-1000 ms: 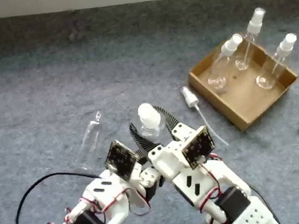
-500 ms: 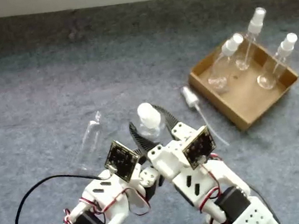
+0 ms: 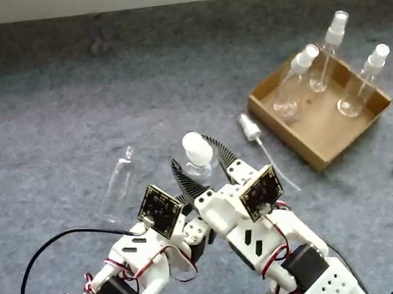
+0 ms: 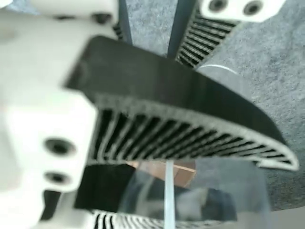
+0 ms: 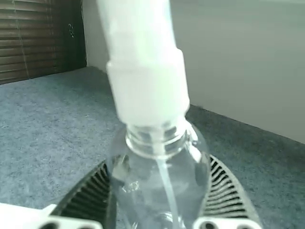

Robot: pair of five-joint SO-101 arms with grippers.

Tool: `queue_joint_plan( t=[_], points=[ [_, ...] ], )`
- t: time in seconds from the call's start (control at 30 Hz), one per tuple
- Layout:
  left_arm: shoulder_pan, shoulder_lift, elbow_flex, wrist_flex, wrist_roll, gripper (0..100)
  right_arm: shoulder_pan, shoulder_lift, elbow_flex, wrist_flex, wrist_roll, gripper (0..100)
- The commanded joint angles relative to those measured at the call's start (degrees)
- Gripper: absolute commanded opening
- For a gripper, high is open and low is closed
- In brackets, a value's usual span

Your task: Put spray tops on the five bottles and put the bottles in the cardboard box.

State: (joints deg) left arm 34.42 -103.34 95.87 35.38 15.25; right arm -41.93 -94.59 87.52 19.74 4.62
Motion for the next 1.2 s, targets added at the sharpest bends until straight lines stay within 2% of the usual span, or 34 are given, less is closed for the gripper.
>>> queue_joint_plan(
  t=[0.0,0.57,0.73,1.03,1.17],
  points=[
    [-6.3,-0.7,1.2,-2.3,0.3,4,-0.7,-0.1,0.3,0.5,0.1,13.8],
    [-6.5,-0.7,1.2,-2.5,0.3,4,-1.0,-0.1,0.4,0.7,-0.1,15.7],
    [-6.5,-0.7,1.2,-2.5,0.3,4,-1.1,-0.1,-0.1,7.6,-0.2,21.1],
    [-6.6,-0.7,1.2,-2.8,0.2,4,-1.2,-0.1,-0.1,7.6,-0.3,21.0],
    [-8.2,-0.7,1.2,-6.2,0.2,4,-1.2,-0.1,-0.1,7.7,-0.3,21.0]
  ],
)
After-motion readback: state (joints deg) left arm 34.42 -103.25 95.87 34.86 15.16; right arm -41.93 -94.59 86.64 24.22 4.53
